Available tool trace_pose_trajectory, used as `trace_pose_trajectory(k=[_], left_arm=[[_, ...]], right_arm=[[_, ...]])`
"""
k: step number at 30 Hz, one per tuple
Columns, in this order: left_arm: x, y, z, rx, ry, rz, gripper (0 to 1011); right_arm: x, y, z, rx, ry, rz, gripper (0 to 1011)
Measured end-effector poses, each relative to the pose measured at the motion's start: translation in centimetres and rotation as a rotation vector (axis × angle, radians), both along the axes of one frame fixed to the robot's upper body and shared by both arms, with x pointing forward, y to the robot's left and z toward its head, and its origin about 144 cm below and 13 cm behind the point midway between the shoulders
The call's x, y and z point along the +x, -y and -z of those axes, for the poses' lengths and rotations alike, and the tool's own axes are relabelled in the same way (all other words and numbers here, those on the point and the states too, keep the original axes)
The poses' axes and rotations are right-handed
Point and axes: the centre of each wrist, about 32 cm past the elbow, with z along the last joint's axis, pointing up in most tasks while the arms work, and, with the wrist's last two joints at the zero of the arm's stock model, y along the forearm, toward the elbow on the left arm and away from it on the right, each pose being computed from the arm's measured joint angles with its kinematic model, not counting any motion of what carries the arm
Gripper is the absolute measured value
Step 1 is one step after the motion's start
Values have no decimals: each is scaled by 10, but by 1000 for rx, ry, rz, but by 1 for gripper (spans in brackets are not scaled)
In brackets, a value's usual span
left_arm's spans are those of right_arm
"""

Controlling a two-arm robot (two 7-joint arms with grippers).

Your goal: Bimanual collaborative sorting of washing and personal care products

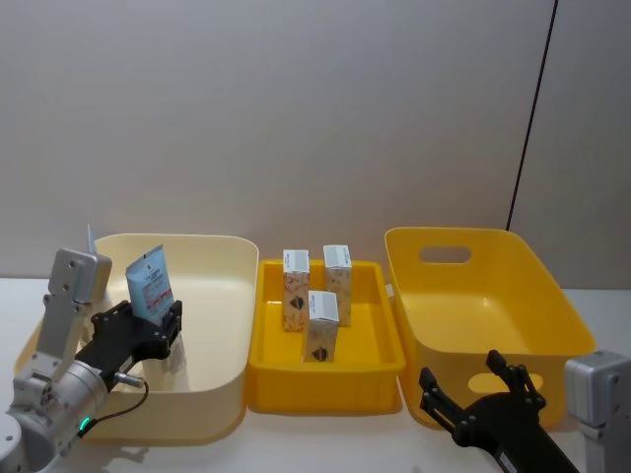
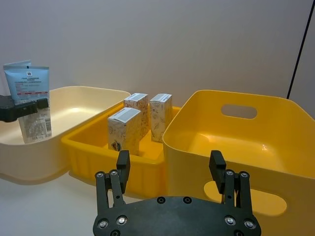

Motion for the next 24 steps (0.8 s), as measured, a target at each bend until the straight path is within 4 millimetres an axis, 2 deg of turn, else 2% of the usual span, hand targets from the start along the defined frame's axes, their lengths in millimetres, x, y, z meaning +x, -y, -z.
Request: trace_pose_trajectory(k=[3,10,24], left_arm=[[0,0,0,-2,2,1,367],[-1,-4,0,-20,27,20,313],[-6,-20,-13,-69,126,88,272]], right_arm=[[0,0,0,0,0,0,1001],[0,0,0,0,0,0,1001],[0,0,0,0,0,0,1002]])
